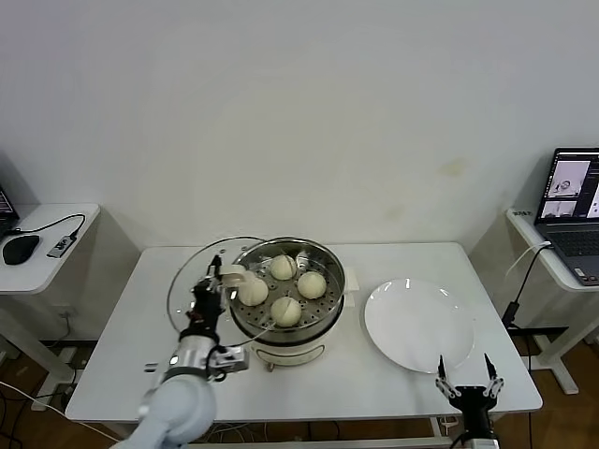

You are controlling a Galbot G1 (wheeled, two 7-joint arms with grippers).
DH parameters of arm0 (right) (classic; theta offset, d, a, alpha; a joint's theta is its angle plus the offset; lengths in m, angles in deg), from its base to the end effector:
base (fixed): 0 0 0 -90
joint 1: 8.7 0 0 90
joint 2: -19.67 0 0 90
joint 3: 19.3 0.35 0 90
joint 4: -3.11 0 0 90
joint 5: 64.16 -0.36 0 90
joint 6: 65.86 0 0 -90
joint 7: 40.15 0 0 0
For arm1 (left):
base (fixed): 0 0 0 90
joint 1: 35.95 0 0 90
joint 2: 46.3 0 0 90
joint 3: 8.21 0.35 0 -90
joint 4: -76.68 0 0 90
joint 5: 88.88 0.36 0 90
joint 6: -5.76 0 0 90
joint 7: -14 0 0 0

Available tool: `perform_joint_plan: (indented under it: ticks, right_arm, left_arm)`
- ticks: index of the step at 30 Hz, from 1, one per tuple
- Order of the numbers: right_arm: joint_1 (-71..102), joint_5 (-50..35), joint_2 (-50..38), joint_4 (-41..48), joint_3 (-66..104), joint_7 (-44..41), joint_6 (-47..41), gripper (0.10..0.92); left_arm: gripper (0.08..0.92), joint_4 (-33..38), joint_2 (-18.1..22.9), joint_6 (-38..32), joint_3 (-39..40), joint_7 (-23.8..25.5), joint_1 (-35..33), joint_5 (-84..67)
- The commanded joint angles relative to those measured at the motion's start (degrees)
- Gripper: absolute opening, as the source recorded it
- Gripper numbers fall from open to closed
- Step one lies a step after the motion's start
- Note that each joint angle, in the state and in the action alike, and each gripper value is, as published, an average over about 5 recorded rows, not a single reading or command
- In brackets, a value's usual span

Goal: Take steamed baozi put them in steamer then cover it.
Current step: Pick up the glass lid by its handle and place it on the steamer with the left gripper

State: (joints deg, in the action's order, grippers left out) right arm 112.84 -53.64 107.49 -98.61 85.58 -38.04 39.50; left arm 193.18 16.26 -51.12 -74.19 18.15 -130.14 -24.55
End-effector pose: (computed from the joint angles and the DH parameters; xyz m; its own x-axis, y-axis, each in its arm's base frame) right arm 0.1474 -0.1010 -0.4111 -0.9784 0.1991 0.0549 0.1697 0.9265 -0.3358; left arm 0.2768 -0.0291 -0.2494 -0.9989 -0.0066 -0.0467 -0.0472 0.1256 0.9910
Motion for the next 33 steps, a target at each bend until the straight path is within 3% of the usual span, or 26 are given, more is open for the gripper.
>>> perform_joint_plan:
  ticks: [1,13,24,33]
  right_arm:
    - [-0.43,1.17,0.68,0.68,-0.32,0.73,-0.51,0.823]
    - [0.39,1.27,0.42,0.96,-0.18,0.96,-0.21,0.823]
    - [0.12,1.34,0.23,1.58,-0.93,0.85,-0.06,0.823]
    - [0.14,1.45,0.13,2.02,-0.98,0.66,0.17,0.823]
  left_arm:
    - [0.143,-7.26,10.12,3.64,9.09,6.38,11.61,8.48]
    - [0.143,-14.04,11.96,3.09,11.73,7.66,15.0,10.17]
    - [0.143,-16.98,13.5,2.82,12.46,8.35,15.11,12.12]
    - [0.143,-16.96,12.4,2.44,11.97,9.04,14.99,12.27]
